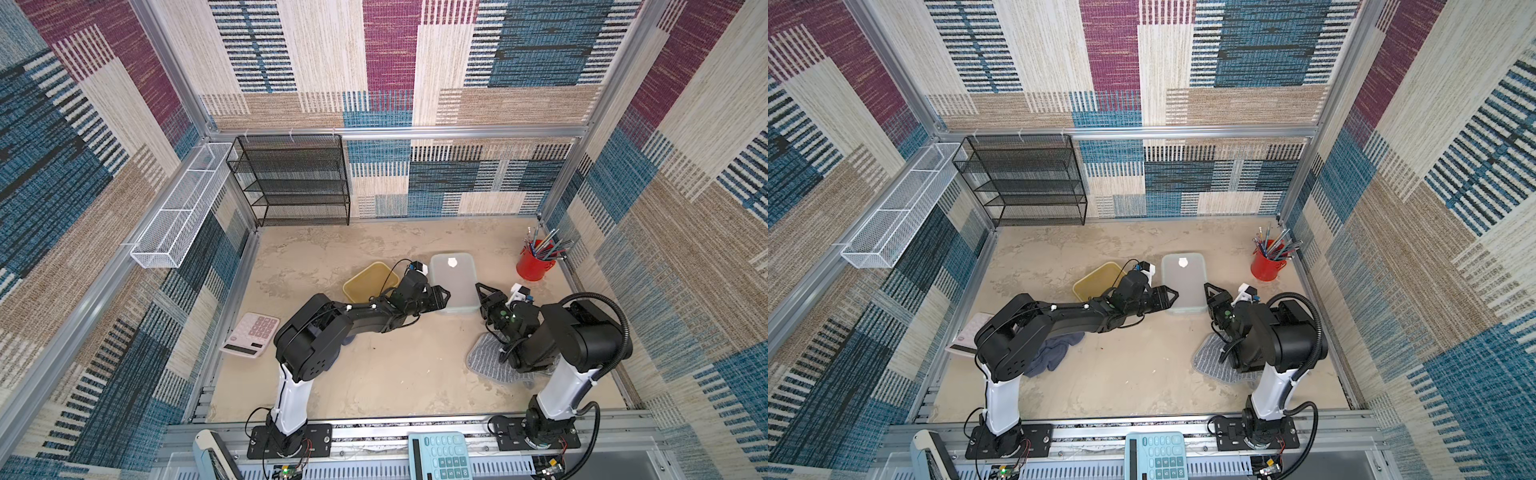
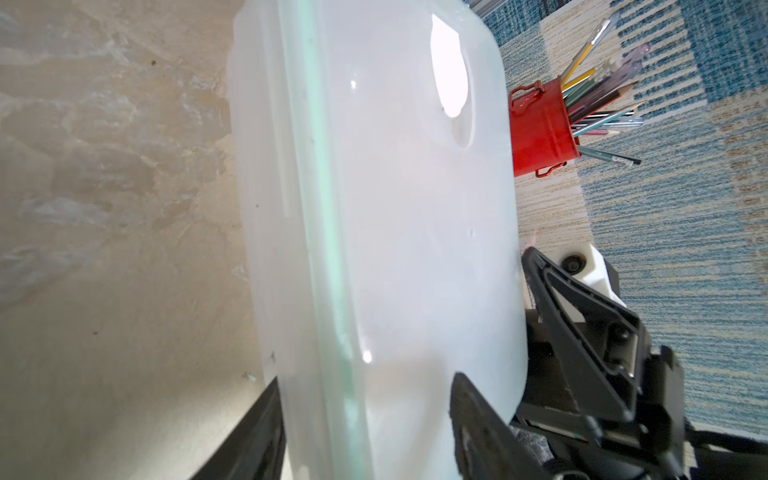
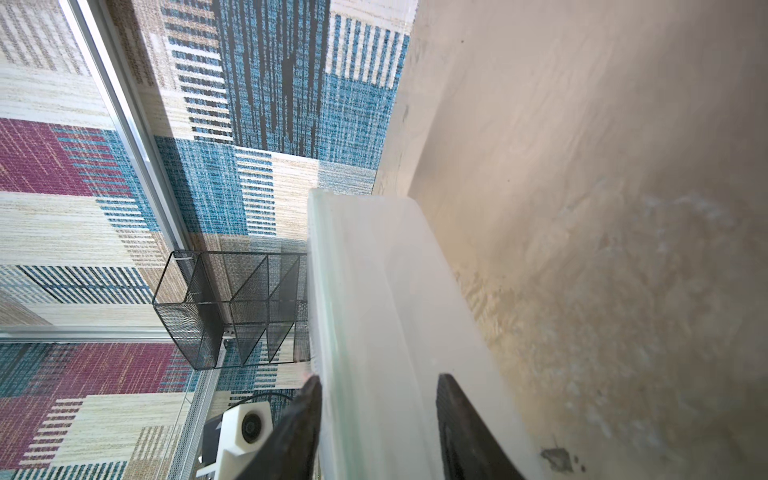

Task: Wipe the insides of the lunch boxes
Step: Open the fastener of the lunch box.

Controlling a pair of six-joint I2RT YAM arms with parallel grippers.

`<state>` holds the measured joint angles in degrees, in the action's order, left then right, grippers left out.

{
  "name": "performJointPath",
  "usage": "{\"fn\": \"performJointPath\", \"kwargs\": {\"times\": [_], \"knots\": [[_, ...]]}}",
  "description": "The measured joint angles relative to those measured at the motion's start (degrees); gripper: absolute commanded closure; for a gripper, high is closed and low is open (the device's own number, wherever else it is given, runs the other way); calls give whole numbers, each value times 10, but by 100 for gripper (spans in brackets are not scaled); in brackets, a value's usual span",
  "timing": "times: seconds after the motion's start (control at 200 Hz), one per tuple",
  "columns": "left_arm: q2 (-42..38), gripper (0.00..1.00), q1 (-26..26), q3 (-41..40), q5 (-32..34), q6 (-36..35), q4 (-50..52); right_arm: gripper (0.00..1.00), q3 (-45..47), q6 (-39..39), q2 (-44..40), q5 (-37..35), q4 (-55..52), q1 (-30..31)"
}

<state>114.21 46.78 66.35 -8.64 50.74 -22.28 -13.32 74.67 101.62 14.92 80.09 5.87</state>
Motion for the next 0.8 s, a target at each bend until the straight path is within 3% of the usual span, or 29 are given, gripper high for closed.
{"fn": "performJointPath", "kwargs": {"times": [0.801], "knots": [[9,39,-1,26,23,2,43,67,-5,-28,0,-5,-33,0]]}}
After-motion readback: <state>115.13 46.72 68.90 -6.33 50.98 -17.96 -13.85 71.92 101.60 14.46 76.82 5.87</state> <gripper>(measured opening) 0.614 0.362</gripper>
